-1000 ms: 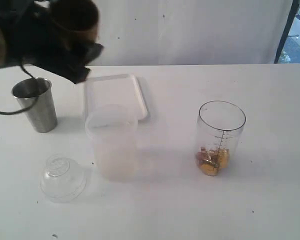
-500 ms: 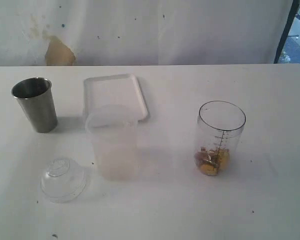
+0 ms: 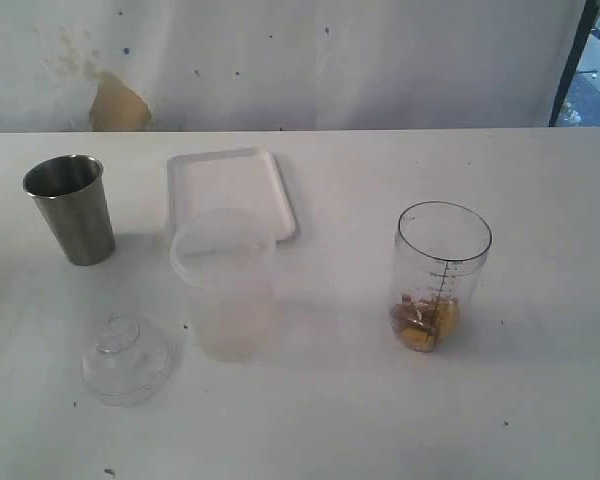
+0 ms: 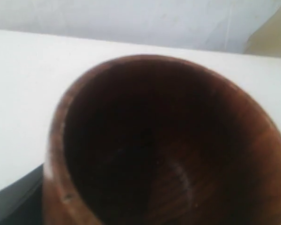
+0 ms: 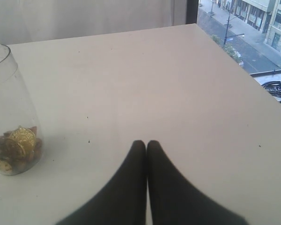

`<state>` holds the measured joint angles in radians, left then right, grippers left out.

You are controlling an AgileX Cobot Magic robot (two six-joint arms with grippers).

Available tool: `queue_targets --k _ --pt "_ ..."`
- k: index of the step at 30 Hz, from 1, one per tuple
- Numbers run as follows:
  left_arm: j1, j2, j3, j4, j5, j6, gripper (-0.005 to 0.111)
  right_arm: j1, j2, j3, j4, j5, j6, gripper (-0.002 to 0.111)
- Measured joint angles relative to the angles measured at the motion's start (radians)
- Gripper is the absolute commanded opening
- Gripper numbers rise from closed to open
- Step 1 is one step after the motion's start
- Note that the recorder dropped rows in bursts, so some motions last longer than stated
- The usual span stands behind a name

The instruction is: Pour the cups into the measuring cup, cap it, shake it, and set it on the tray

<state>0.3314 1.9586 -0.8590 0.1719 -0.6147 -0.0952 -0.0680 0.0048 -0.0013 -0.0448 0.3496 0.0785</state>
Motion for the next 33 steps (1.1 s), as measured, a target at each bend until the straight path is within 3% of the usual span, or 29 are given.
queue_targets --k 9,12,15,18,19,21,33 --pt "0.007 0.159 -0.088 0.041 0.001 -0.052 0.000 0.000 0.000 0.000 0.000 0.000 0.000 0.000" --pt "0.007 0.192 -0.088 0.046 -0.029 -0.090 0.007 0.000 0.000 0.000 0.000 0.000 0.000 0.000" --pt "0.007 0.201 -0.088 0.064 -0.053 -0.131 0.028 0.000 0.000 0.000 0.000 0.000 0.000 0.000" --pt "0.007 0.201 -0.088 0.085 -0.069 -0.147 0.059 0.000 0.000 0.000 0.000 0.000 0.000 0.000" --pt "0.007 0.201 -0.088 0.092 -0.071 -0.149 0.086 0.000 0.000 0.000 0.000 0.000 0.000 0.000" --pt "0.007 0.201 -0.088 0.095 -0.073 -0.147 0.105 0.000 0.000 0.000 0.000 0.000 0.000 0.000" --pt "0.007 0.125 -0.091 0.102 -0.082 -0.110 0.105 0.000 0.000 0.000 0.000 0.000 0.000 0.000"
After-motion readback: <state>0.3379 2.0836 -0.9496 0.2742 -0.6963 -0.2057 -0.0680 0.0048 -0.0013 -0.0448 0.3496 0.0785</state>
